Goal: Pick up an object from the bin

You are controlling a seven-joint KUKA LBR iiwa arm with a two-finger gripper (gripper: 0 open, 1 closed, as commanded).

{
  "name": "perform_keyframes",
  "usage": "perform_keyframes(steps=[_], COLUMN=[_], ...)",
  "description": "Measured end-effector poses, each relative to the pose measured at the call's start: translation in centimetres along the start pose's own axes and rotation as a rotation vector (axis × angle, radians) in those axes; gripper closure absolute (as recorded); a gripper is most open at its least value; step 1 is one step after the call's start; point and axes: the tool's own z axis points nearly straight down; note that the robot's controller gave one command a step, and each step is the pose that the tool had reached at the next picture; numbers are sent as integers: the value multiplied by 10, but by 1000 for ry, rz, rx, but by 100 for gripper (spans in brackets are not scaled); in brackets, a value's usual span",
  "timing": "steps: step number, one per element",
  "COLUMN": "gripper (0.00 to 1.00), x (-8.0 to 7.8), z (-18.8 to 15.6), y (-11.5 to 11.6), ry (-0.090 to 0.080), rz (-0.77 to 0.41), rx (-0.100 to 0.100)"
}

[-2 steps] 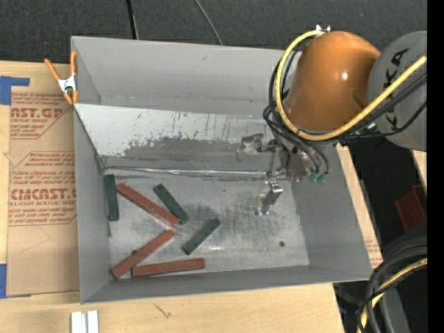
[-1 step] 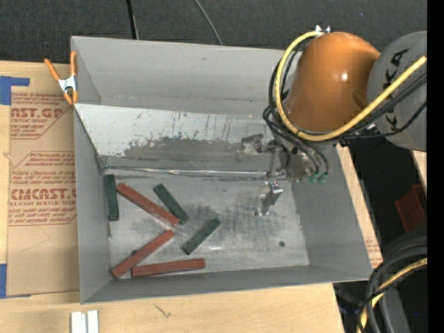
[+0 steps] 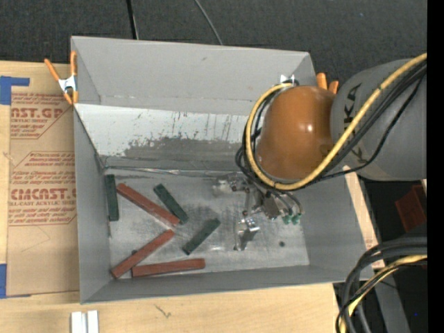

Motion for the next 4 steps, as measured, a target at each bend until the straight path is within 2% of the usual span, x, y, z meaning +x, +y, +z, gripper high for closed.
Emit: perform_keyframes(steps=[1,2,3,4], gripper=[0,100,100,100], x=[20,-19,-20,13], z=[50,113,113,-53], y=[26,-6,-6,13], ry=[14,14,14,0], rz=[-41,-90,-90,-129], rx=[-5,-2,-2,-1])
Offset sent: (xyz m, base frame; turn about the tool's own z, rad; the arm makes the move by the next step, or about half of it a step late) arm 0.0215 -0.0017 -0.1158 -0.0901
